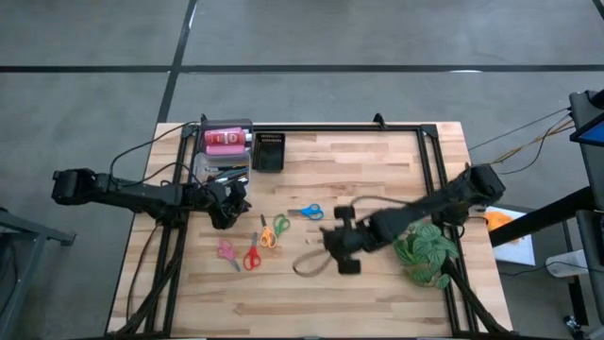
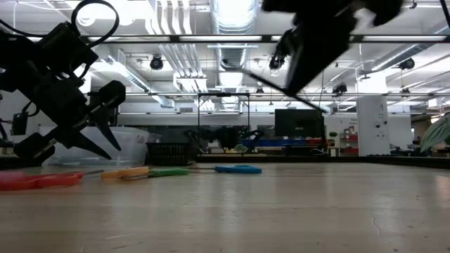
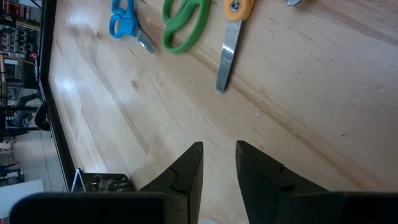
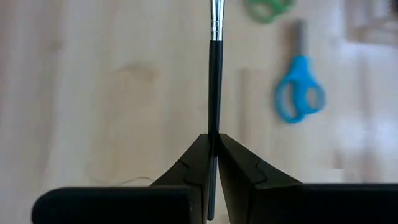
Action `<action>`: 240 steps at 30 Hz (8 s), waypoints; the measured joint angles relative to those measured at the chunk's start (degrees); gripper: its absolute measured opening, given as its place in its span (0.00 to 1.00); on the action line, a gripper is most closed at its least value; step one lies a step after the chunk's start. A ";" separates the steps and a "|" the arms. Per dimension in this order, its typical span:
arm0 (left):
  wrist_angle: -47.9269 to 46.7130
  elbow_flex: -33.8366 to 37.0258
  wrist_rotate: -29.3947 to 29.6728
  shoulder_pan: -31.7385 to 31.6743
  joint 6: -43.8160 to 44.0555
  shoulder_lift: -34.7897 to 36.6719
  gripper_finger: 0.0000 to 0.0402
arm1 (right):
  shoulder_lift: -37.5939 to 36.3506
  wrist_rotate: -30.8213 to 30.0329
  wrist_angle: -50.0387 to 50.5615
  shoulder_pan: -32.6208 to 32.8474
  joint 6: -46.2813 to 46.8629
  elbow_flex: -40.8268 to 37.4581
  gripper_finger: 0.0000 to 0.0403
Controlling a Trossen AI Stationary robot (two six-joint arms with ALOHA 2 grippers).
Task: Pick & Place Paint Supplies
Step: Put the black paint brush into the transparent bin
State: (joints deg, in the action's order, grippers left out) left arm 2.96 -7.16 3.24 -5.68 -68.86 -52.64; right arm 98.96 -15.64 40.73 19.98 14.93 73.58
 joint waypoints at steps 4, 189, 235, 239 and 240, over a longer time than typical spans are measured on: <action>0.00 0.00 -0.02 0.00 0.00 0.00 0.24 | 0.42 0.03 -2.25 -5.93 -5.83 1.21 0.06; 8.11 0.00 0.42 -0.04 19.98 -0.07 0.24 | -34.97 9.60 -75.25 -24.10 -10.93 -50.41 0.35; -11.73 -28.81 2.51 -0.10 77.35 -7.93 0.24 | -34.99 9.57 -75.25 -24.10 -11.00 -50.38 0.35; -25.18 -37.53 3.40 -0.74 70.06 -17.05 0.24 | -34.99 9.58 -75.25 -24.10 -10.99 -50.38 0.35; -27.17 -39.03 3.44 -0.87 67.80 -19.51 0.24 | -34.99 9.57 -75.25 -24.11 -11.00 -50.38 0.35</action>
State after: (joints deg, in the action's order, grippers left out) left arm -24.21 -46.19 6.68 -6.55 -1.06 -72.15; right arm 63.96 -6.07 -34.52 -4.13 3.92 23.20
